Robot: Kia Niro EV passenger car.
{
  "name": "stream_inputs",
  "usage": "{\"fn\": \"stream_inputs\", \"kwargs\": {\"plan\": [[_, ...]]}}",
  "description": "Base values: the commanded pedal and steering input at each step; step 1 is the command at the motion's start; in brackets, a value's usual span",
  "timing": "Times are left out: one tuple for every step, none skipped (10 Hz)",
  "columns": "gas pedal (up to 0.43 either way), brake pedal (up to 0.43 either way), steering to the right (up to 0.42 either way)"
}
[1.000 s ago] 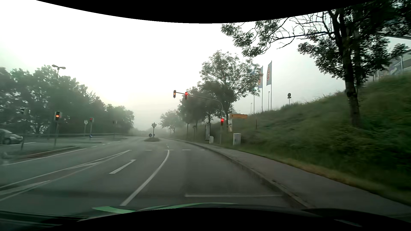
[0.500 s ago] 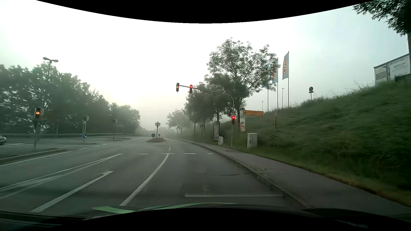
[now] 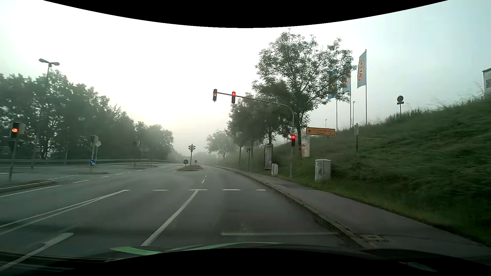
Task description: Follow the waypoints while adhering to traffic rules and regulations
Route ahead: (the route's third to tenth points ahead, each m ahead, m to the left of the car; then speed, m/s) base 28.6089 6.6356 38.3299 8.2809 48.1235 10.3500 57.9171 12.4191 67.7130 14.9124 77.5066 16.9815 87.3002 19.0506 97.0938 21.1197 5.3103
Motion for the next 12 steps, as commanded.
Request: {"fn": "stream_inputs", "kwargs": {"plan": [[0.000, 0.232, -0.053], [0.000, 0.232, -0.052], [0.000, 0.226, -0.052], [0.000, 0.226, -0.052], [0.000, 0.226, -0.052], [0.000, 0.226, -0.052], [0.000, 0.226, -0.052], [0.000, 0.232, -0.052], [0.000, 0.232, -0.052], [0.000, 0.232, -0.052], [0.000, 0.232, -0.052], [0.000, 0.232, -0.052]]}}
